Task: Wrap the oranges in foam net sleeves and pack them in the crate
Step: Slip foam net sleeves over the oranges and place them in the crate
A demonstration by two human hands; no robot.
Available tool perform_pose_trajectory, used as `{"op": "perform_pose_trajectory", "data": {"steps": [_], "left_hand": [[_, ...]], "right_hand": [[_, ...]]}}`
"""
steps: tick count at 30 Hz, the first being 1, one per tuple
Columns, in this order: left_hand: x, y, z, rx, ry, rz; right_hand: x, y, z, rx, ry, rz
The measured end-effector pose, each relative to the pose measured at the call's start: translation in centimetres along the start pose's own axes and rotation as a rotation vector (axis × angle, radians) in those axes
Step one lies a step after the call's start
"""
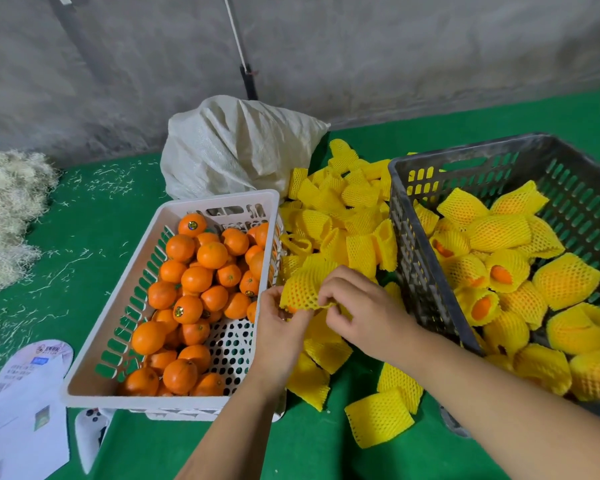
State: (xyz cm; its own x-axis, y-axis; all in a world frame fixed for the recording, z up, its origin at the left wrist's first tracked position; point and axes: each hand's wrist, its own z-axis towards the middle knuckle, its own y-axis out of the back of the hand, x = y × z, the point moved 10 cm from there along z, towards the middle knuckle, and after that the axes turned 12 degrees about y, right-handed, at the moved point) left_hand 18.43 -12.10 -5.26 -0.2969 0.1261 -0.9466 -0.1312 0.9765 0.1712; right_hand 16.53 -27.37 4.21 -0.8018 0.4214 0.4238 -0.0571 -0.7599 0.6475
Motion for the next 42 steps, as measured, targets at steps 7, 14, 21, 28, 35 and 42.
{"op": "perform_pose_trajectory", "data": {"steps": [7,14,21,28,35,42], "left_hand": [[1.1,-2.4,0.1,0.262,0.128,-0.326],[-1.2,-3.1,-0.7,0.261,0.001,-0.201],[-1.7,-2.0,-0.7,0.069,-0.028,-0.258],[-2.1,-0.8,-0.7,-0.009,-0.032,-0.277],[-3.1,0.0,-1.5,-0.108,-0.168,-0.141],[-4.3,-1.6,-2.0,0.012,-0.358,0.174]], "right_hand": [[-4.4,-1.1,-1.0,0.049,-0.341,0.163],[-5.2,1.2,-0.7,-0.087,-0.397,0.164],[-4.7,1.0,-0.6,-0.099,-0.367,0.231],[-4.7,0.9,-0.5,-0.092,-0.348,0.266],[-6.5,-4.3,-4.3,0.319,-0.872,0.636],[-3.7,-4.7,-2.7,0.039,-0.911,1.408]]}}
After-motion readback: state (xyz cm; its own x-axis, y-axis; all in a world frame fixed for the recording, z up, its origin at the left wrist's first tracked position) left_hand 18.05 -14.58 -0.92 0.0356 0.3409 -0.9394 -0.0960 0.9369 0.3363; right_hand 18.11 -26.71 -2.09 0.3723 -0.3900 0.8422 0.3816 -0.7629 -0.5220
